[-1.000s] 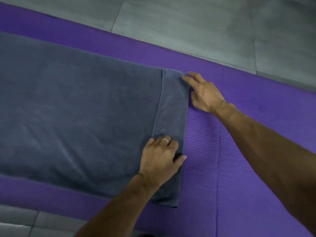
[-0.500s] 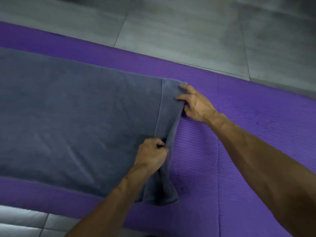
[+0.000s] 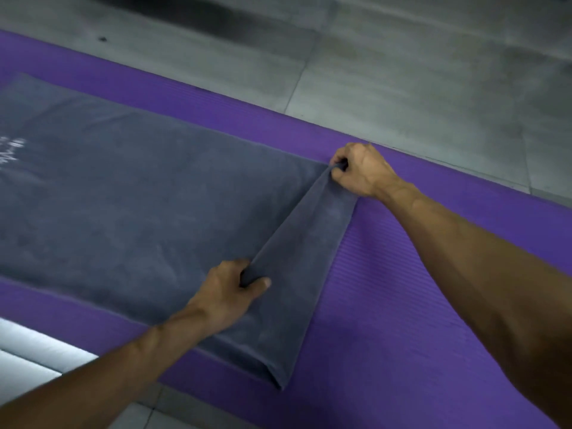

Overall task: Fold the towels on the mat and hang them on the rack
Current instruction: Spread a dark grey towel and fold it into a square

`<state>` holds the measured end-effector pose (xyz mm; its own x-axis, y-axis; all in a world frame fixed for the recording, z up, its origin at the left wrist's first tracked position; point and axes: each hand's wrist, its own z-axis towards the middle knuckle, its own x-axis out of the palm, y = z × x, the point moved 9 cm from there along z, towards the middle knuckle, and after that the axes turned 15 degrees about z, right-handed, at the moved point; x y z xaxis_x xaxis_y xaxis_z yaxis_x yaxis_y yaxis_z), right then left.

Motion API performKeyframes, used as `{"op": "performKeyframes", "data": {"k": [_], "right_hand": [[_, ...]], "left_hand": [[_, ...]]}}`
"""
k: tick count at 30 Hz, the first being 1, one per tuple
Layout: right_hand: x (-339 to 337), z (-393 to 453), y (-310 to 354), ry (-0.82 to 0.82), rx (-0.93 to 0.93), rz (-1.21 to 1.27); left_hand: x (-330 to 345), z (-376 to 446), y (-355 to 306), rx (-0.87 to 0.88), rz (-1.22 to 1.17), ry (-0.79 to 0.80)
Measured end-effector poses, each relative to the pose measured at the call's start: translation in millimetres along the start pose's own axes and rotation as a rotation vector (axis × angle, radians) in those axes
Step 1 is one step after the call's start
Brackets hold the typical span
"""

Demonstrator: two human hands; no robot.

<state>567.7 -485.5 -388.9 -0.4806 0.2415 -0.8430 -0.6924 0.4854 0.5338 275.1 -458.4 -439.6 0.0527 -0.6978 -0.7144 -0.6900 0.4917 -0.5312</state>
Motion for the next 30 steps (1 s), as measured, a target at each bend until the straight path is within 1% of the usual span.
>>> {"op": "performKeyframes", "data": {"k": [3,7,10,16,20,22,25,28,30], "right_hand": [[10,29,44,0.039,-0.072,-0.01],[17,69,110,0.05,-0.155,-0.053],[29,101,162,0.069,-0.21,-0.078],[71,161,257,0.127,-0.246,-0.106],[108,200,316,0.153,-0.266,-0.126],[128,220,347,0.156,-0.283,-0.12],[160,249,394,0.171,-0.289,-0.111],[193,281,443,0.174,-0.315,-0.142],[217,300,475,0.173,-0.343,-0.179]], "left_hand": [[-35,0,39,-0.03,0.003,-0.041],[-91,11,82,-0.039,0.143,-0.087],[-140,15,111,-0.039,0.166,-0.152],[-216,10,192,-0.109,0.04,-0.241],[-256,10,247,-0.15,-0.079,-0.337],[-275,11,276,-0.181,-0.098,-0.383],[-303,10,324,-0.258,-0.01,-0.407],[-327,14,372,-0.296,0.167,-0.384],[-340,17,401,-0.313,0.222,-0.376]]}}
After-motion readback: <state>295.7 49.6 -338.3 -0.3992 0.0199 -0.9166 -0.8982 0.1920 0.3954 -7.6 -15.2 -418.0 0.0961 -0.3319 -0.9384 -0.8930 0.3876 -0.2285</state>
